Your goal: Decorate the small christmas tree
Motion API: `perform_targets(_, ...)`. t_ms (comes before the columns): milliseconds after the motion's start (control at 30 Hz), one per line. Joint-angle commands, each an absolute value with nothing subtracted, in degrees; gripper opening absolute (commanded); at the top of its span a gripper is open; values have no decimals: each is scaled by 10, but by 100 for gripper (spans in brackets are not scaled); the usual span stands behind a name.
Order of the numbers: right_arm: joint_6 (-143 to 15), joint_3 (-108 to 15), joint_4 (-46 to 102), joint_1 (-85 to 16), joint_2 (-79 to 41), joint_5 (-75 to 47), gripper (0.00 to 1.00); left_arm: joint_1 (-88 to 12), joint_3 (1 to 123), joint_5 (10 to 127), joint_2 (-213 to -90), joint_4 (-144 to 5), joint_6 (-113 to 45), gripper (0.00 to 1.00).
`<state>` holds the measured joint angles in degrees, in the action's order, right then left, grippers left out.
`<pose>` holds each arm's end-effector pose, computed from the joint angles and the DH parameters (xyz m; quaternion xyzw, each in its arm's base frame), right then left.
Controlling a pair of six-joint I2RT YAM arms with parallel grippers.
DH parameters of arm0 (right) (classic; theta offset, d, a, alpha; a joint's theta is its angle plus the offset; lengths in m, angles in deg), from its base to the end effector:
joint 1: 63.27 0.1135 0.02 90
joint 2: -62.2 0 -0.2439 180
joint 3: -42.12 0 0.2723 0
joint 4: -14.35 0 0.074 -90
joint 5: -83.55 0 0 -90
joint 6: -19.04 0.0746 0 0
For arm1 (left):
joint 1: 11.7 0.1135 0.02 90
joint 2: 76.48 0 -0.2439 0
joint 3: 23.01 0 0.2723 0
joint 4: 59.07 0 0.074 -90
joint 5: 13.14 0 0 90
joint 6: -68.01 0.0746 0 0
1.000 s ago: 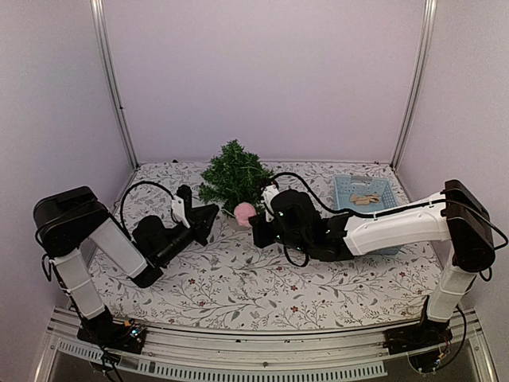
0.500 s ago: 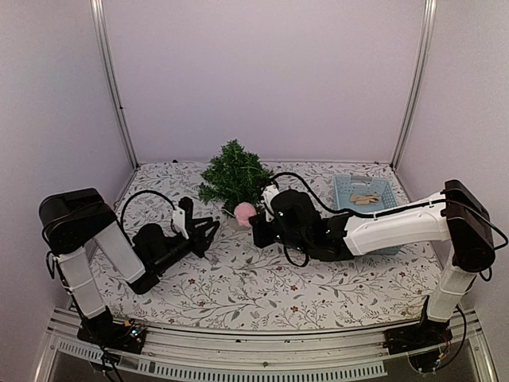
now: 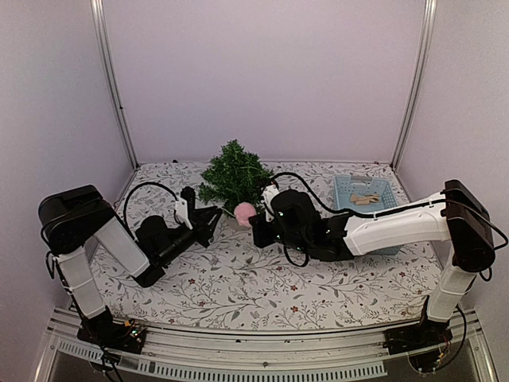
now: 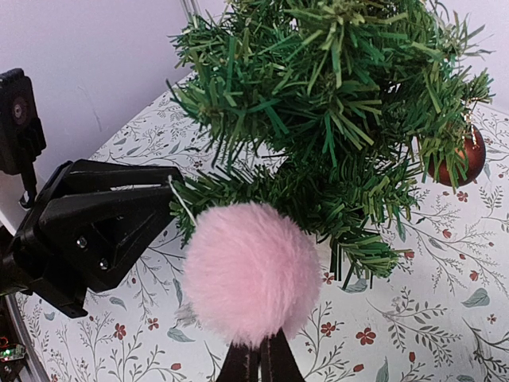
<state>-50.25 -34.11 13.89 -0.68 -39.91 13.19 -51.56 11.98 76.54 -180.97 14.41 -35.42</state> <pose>0.2278 0.3848 0.1712 -0.2126 0.8105 0.2421 0.4891 0.2489 -0.2084 0.1049 0.1579 0.6636 -0.3296 0.6527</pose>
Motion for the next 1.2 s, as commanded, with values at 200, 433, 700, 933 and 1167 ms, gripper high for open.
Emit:
perform_targets(200, -507, -359, 151, -6, -406, 147, 0, -499, 128, 775, -1827, 137, -337, 6)
perform_targets(433, -507, -359, 153, -6, -407, 150, 0, -498, 102, 775, -1835, 117, -321, 7)
perform_targets(700, -506, -359, 153, -5, -407, 149, 0, -499, 56, 750, -1841, 184, -327, 20)
perform_targets(933, -504, -358, 154, -6, -407, 149, 0, -517, 52, 739, -1876, 276, -332, 28)
perform_targets(1167, -504, -357, 154, -6, -407, 149, 0, -520, 76, 762, -1880, 297, -355, 31)
